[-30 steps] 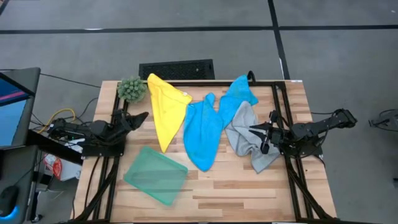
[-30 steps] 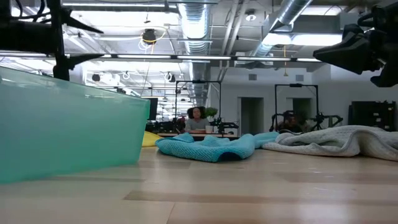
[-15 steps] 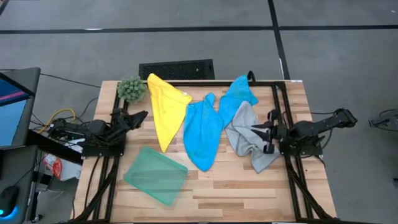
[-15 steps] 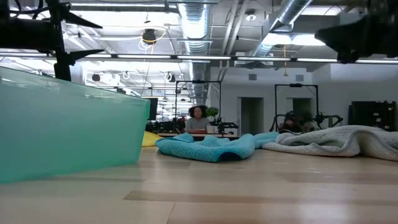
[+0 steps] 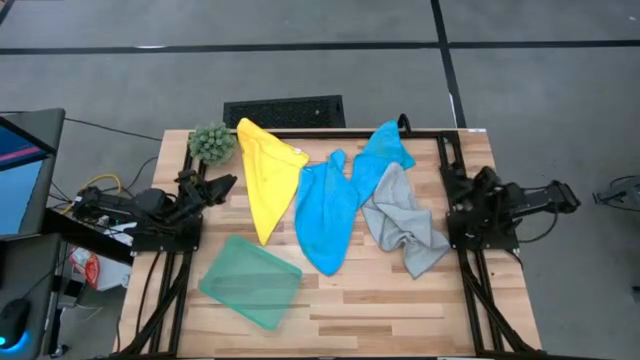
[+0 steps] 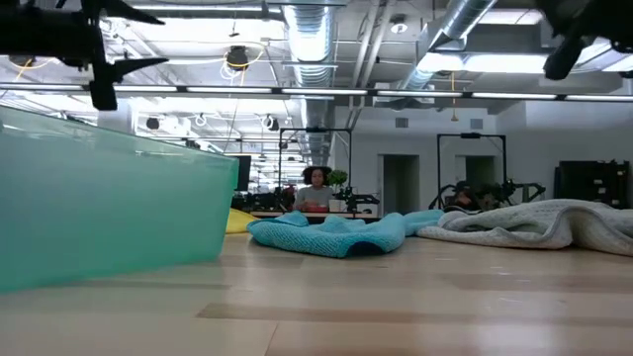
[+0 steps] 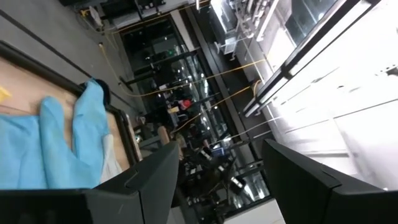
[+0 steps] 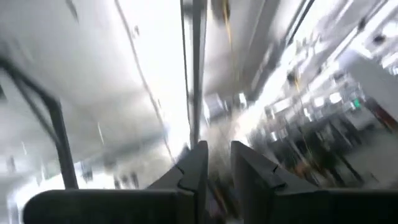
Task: Fold microfiber towels
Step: Fold the left blue towel
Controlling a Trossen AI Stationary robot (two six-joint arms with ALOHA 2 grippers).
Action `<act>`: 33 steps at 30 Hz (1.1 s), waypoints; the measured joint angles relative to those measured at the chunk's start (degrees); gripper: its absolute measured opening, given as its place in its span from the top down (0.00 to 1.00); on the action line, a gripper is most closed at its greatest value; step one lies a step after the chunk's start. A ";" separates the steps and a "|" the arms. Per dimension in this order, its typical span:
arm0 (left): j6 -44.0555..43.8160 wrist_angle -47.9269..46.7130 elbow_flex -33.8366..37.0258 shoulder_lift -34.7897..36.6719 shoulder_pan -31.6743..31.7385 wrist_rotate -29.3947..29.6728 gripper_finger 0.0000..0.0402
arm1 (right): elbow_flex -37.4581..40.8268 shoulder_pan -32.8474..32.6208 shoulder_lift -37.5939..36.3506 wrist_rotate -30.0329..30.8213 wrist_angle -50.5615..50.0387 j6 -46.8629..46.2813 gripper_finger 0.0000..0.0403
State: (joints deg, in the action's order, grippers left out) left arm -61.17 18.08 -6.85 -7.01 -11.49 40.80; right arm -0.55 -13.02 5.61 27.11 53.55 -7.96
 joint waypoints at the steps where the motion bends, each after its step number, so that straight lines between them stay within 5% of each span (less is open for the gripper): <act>1: 0.00 -0.04 -0.89 -1.22 0.00 0.01 0.44 | -0.03 0.32 -0.01 -0.02 2.43 -1.83 0.76; 14: 5.42 -2.66 -19.55 -28.59 0.88 -0.19 0.44 | -0.03 4.58 -0.01 6.46 -1.48 -16.38 0.76; 24: 6.43 -40.47 -43.91 -55.47 12.56 -3.77 0.44 | -10.40 7.15 8.74 10.52 -41.71 -39.73 0.76; 33: 15.12 -52.02 -59.72 -80.75 19.90 -12.09 0.44 | -19.20 9.55 23.13 10.29 -46.72 -34.18 0.76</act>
State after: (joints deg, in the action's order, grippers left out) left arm -46.04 -33.94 -66.57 -87.76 8.41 28.71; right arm -19.75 -3.48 28.75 37.40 6.83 -42.13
